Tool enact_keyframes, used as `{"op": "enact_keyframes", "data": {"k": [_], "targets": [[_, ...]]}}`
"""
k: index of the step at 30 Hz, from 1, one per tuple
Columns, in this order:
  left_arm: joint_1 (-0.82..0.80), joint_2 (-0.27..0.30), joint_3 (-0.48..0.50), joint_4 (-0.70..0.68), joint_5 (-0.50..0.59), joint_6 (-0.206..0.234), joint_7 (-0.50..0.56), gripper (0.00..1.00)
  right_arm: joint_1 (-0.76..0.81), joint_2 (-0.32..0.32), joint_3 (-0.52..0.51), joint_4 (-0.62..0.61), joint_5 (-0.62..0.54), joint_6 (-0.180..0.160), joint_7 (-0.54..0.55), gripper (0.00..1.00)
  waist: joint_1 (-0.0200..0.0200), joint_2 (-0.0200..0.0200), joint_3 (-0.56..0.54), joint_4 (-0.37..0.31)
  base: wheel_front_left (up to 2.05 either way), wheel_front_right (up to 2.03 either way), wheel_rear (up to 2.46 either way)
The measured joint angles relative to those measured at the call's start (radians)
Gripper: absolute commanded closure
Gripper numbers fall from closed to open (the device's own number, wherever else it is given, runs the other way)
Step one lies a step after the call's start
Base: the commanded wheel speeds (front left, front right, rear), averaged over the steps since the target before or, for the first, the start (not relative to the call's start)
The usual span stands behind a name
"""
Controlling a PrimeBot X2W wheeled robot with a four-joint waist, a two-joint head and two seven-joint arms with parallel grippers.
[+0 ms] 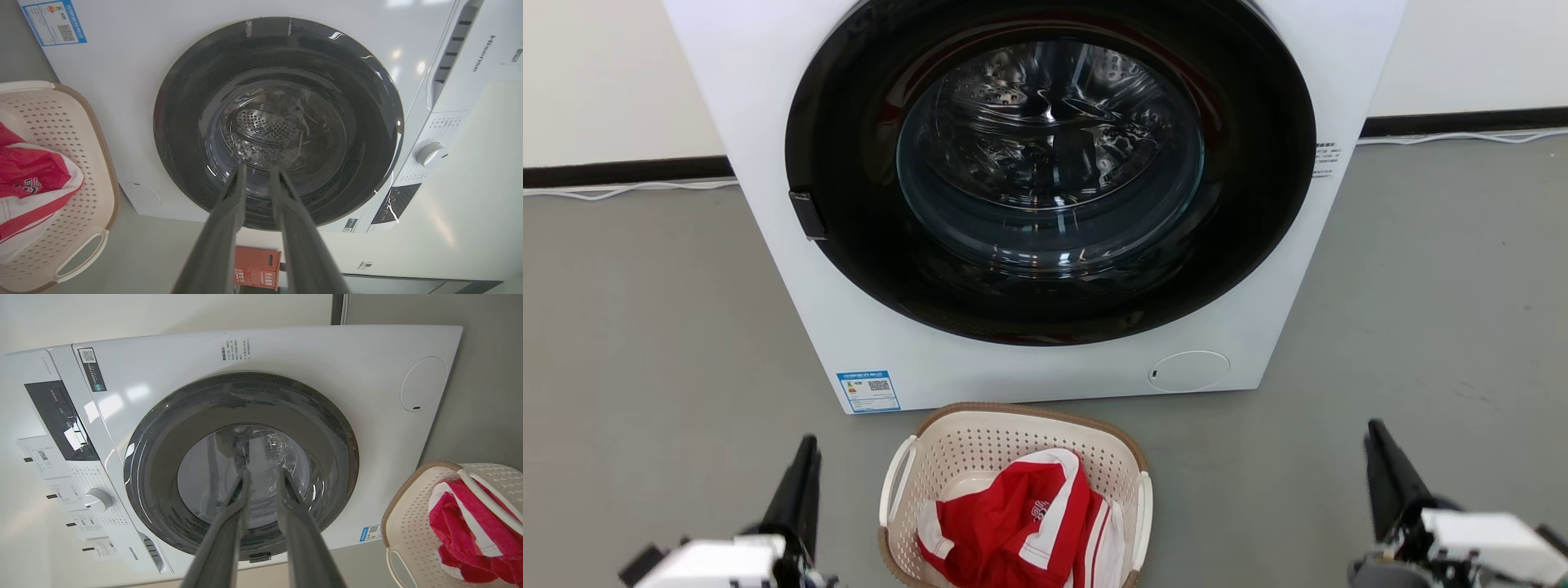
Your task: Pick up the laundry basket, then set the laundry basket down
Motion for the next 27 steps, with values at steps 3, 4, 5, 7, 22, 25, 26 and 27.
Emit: {"op": "enact_keyframes", "data": {"k": [3, 4, 5, 7, 22, 25, 26, 27], "targets": [[0.037, -0.008, -0.001, 0.04, 0.0, 0.0, 0.0, 0.0, 0.036, 0.009, 0.002, 0.038, 0.0, 0.0, 0.0, 0.0, 0.0, 0.0, 0.0, 0.0, 0.0, 0.0, 0.0], [0.05, -0.01, -0.002, 0.049, 0.0, 0.001, 0.0, 0.0, 0.047, 0.012, 0.003, 0.049, 0.0, -0.001, -0.001, 0.0, 0.0, 0.0, 0.0, 0.0, 0.0, 0.0, 0.0], [0.06, -0.01, -0.003, 0.053, 0.0, 0.001, -0.002, 0.0, 0.057, 0.014, 0.004, 0.051, 0.0, -0.001, -0.001, 0.0, 0.0, 0.0, 0.0, 0.0, 0.0, 0.0, 0.0], [0.063, -0.01, -0.006, 0.051, 0.002, 0.001, -0.01, 0.0, 0.058, 0.015, 0.007, 0.051, 0.0, -0.001, -0.004, 0.0, 0.0, 0.0, -0.002, 0.0, 0.0, 0.0, 0.0], [0.063, -0.01, -0.031, -0.02, 0.104, 0.03, -0.046, 0.0, 0.056, 0.014, 0.019, 0.018, -0.097, -0.001, -0.045, 0.0, 0.0002, 0.0, -0.006, -0.003, 0.0, 0.0, 0.0], [0.063, -0.009, -0.037, -0.035, 0.14, 0.036, -0.057, 0.0, 0.056, 0.014, 0.025, 0.01, -0.137, -0.001, -0.055, 0.0, 0.0002, 0.0, -0.007, -0.004, 0.0, 0.0, 0.0], [0.063, -0.009, -0.039, -0.039, 0.152, 0.038, -0.06, 0.0, 0.056, 0.014, 0.027, 0.007, -0.152, -0.001, -0.056, 0.0, 0.0002, 0.0, -0.007, -0.004, 0.0, 0.0, 0.0], [0.063, -0.009, -0.041, -0.044, 0.171, 0.041, -0.065, 0.0, 0.056, 0.014, 0.029, 0.005, -0.165, -0.001, -0.058, 0.0, 0.0002, 0.0, -0.007, -0.004, 0.0, 0.0, 0.0]]}}
